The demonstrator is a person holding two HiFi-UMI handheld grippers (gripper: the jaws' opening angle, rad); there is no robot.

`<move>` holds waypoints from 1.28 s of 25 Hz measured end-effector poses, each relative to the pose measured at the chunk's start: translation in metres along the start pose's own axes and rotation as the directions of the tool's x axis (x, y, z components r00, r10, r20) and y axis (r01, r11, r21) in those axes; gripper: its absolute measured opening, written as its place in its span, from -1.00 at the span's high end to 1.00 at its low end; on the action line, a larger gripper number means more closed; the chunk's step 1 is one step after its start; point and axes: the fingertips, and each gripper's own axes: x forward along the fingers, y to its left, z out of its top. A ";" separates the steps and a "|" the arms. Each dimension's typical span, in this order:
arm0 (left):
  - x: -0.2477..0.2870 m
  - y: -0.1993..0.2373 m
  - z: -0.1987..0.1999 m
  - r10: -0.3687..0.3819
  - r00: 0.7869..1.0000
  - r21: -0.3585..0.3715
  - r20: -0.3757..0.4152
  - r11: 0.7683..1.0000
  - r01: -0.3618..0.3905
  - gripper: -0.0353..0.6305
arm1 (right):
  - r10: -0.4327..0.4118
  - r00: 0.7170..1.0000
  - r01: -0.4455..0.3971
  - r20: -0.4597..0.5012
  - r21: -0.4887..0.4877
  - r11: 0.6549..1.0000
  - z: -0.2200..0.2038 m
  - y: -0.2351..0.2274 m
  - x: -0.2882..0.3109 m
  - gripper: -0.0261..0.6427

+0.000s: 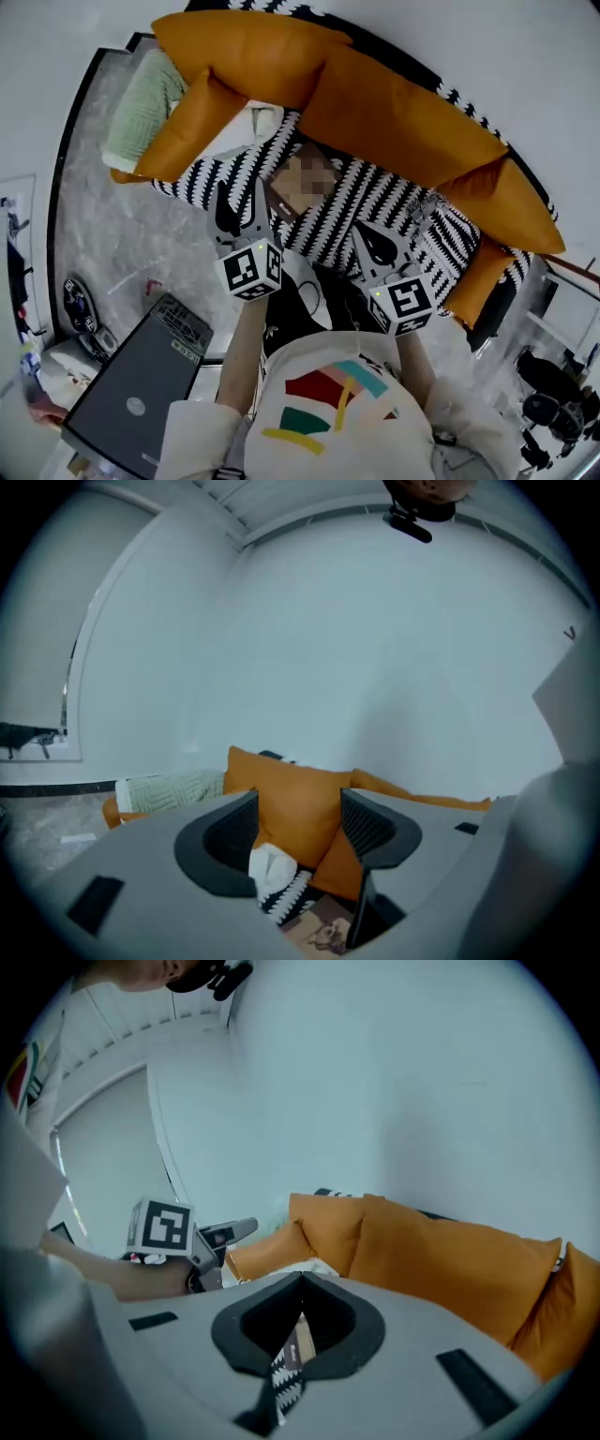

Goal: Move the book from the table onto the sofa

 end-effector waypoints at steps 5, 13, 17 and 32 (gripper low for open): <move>-0.048 -0.049 0.089 -0.082 0.983 0.007 0.164 0.997 0.082 0.06 | 0.041 0.984 -0.016 0.171 -0.145 0.989 0.081 0.016 -0.024 0.89; -0.121 -0.088 0.217 -0.095 0.909 0.074 0.406 0.995 0.071 0.88 | 0.125 0.873 -0.020 0.472 -0.220 0.975 0.188 0.033 -0.083 0.89; -0.151 -0.115 0.246 -0.125 0.872 0.177 0.474 0.983 0.044 0.88 | 0.208 0.809 -0.100 0.549 -0.220 0.970 0.213 0.047 -0.111 0.89; -0.179 -0.132 0.258 -0.102 0.852 0.206 0.513 0.979 -0.007 0.88 | 0.308 0.803 -0.169 0.510 -0.301 0.939 0.199 0.085 -0.123 0.89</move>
